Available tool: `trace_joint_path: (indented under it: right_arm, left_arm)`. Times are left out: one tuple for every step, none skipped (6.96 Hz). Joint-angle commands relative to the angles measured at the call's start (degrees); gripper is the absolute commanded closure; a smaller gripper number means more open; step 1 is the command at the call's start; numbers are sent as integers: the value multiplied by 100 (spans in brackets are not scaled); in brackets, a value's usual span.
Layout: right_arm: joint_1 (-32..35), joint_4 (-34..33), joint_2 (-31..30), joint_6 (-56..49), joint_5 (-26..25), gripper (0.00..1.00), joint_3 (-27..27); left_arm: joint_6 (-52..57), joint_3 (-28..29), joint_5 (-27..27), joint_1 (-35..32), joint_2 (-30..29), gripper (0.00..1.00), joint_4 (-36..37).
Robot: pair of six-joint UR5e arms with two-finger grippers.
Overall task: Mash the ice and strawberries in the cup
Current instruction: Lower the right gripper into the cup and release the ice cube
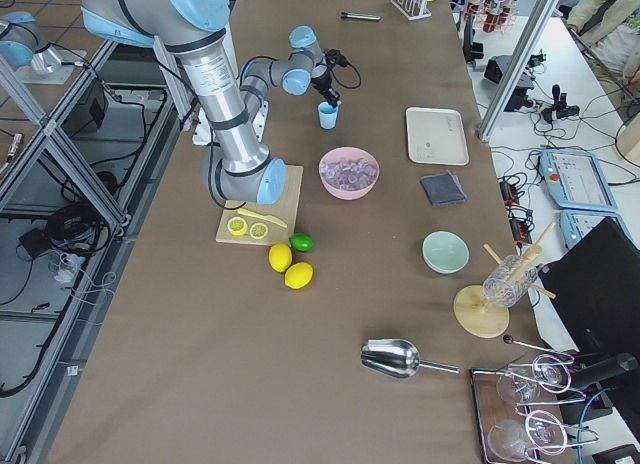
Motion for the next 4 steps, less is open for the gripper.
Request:
trace_joint_path:
  right_arm:
    - [-54, 8, 1, 27, -11, 100, 18]
    - [-89, 8, 1, 53, -28, 100, 27]
    - [-116, 8, 1, 53, -29, 100, 27]
    - [-116, 8, -7, 53, -29, 100, 18]
  left_arm:
    - [6, 0, 0, 0, -4, 2, 0]
    - [15, 26, 0, 18, -4, 2, 0]
    - [6, 17, 0, 27, -4, 1, 0]
    - [6, 17, 0, 27, -4, 2, 0]
